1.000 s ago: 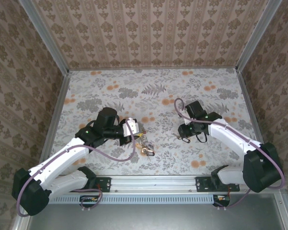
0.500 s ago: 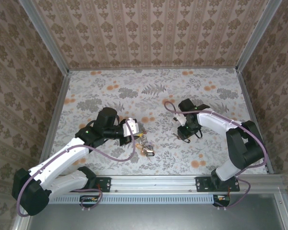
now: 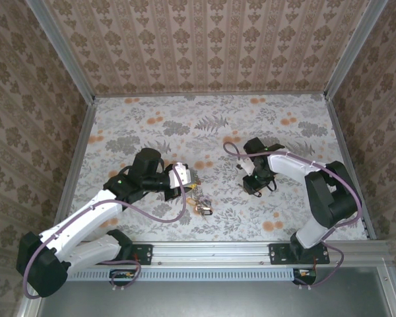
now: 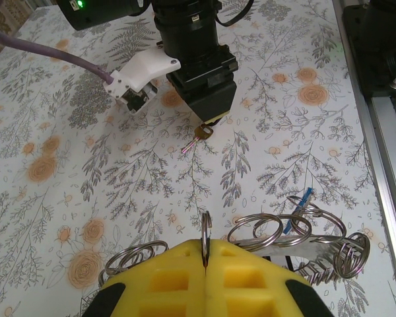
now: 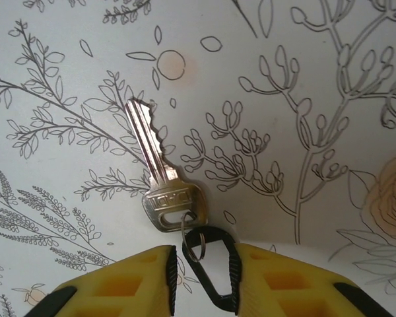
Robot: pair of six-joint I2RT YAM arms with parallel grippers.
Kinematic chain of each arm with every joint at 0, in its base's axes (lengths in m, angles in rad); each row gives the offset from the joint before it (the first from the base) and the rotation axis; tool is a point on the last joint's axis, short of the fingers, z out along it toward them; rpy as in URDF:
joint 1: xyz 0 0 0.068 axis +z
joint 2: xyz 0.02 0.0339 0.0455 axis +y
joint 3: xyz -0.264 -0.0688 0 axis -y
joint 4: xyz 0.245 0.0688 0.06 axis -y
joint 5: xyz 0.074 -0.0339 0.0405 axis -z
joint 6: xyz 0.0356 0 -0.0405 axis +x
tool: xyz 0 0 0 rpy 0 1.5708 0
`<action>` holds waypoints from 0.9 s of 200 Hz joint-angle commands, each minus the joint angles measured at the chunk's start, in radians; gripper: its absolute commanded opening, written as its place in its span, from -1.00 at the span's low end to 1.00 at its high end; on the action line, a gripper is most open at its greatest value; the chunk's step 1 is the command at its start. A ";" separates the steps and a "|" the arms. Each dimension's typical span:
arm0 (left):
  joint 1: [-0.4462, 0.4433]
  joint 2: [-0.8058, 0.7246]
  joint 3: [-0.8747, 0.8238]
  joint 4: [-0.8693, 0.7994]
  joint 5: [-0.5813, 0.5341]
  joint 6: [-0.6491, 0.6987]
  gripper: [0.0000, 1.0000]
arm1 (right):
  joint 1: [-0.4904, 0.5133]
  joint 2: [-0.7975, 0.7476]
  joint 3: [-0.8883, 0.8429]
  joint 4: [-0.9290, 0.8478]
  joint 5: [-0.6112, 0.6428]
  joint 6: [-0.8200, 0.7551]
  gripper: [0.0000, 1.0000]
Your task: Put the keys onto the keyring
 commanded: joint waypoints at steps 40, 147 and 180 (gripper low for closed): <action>-0.005 -0.017 0.012 0.016 0.036 0.015 -1.00 | 0.012 -0.005 0.007 0.038 -0.081 -0.066 -0.97; 0.000 -0.026 0.048 -0.027 -0.012 0.067 -1.00 | 0.200 -0.472 -0.140 0.314 -0.212 -0.088 -1.00; 0.000 -0.051 0.039 -0.004 -0.032 0.102 -1.00 | 0.326 -0.555 -0.132 0.376 -0.191 -0.044 -1.00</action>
